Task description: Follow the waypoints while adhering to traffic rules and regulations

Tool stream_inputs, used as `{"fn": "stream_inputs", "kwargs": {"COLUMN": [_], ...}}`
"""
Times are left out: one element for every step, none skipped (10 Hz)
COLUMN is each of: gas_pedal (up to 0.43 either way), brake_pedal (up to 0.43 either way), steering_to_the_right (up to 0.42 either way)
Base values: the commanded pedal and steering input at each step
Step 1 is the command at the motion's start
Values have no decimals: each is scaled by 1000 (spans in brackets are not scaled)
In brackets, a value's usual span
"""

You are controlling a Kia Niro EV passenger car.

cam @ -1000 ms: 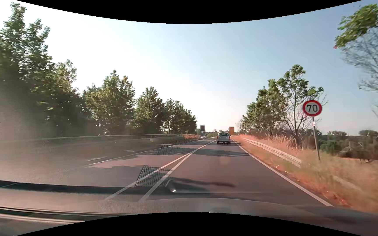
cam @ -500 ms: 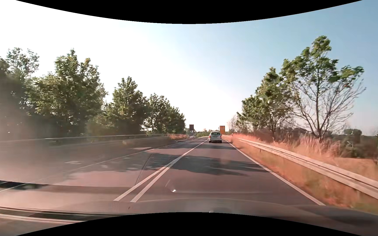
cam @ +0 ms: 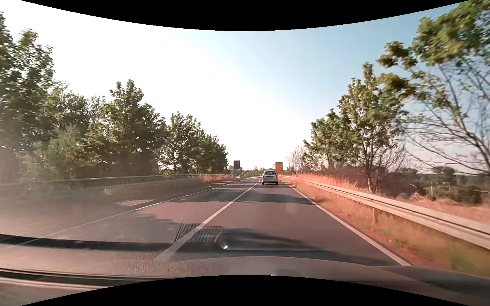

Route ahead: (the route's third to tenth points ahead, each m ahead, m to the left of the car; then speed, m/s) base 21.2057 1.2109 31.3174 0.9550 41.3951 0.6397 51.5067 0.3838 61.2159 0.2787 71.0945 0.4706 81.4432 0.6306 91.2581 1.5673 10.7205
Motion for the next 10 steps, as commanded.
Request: {"fn": "stream_inputs", "kwargs": {"gas_pedal": [197, 197, 197, 197, 197, 197, 197, 197, 197, 197], "brake_pedal": [0, 0, 0, 0, 0, 0, 0, 0, 0, 0], "steering_to_the_right": [26, 25, 22, 17, 15, 14, 11, 6, 5, 4]}}
